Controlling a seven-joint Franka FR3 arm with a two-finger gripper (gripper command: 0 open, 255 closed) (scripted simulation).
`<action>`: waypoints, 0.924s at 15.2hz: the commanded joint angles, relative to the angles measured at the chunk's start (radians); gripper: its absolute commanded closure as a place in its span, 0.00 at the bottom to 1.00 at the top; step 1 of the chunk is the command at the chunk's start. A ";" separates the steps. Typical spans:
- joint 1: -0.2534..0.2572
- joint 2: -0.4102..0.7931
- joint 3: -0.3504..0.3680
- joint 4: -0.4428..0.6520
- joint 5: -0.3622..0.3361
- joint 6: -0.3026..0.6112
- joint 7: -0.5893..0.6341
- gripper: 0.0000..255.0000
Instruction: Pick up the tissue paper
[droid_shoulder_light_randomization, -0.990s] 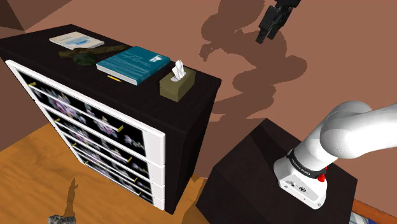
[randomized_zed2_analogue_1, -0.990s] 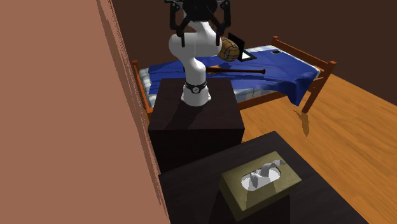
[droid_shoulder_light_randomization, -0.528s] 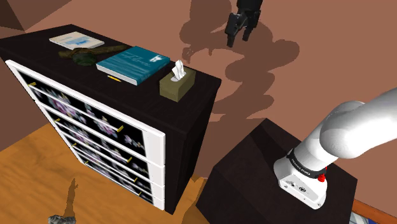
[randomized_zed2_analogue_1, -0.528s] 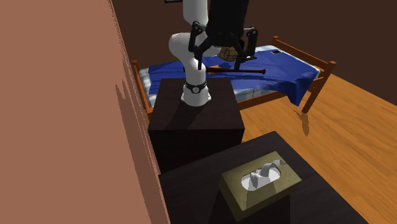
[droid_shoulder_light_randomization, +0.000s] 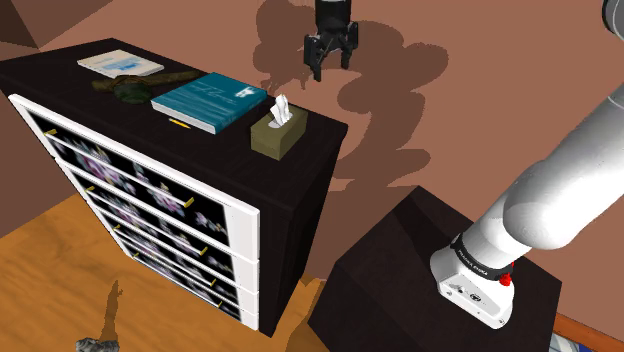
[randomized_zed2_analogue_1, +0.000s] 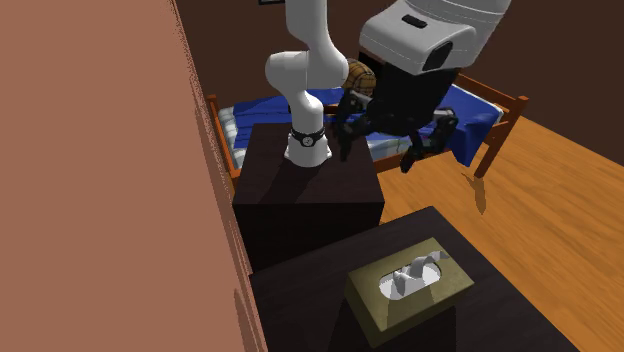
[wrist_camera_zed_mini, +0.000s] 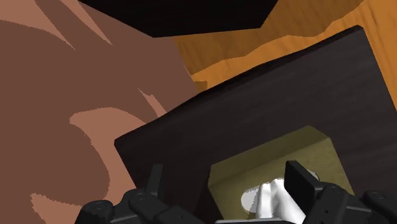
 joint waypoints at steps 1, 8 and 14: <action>0.016 0.107 0.016 0.098 -0.044 -0.032 0.054 0.00; 0.122 0.510 0.009 0.540 -0.187 -0.210 0.166 0.00; 0.185 0.722 -0.021 0.784 -0.236 -0.291 0.181 0.00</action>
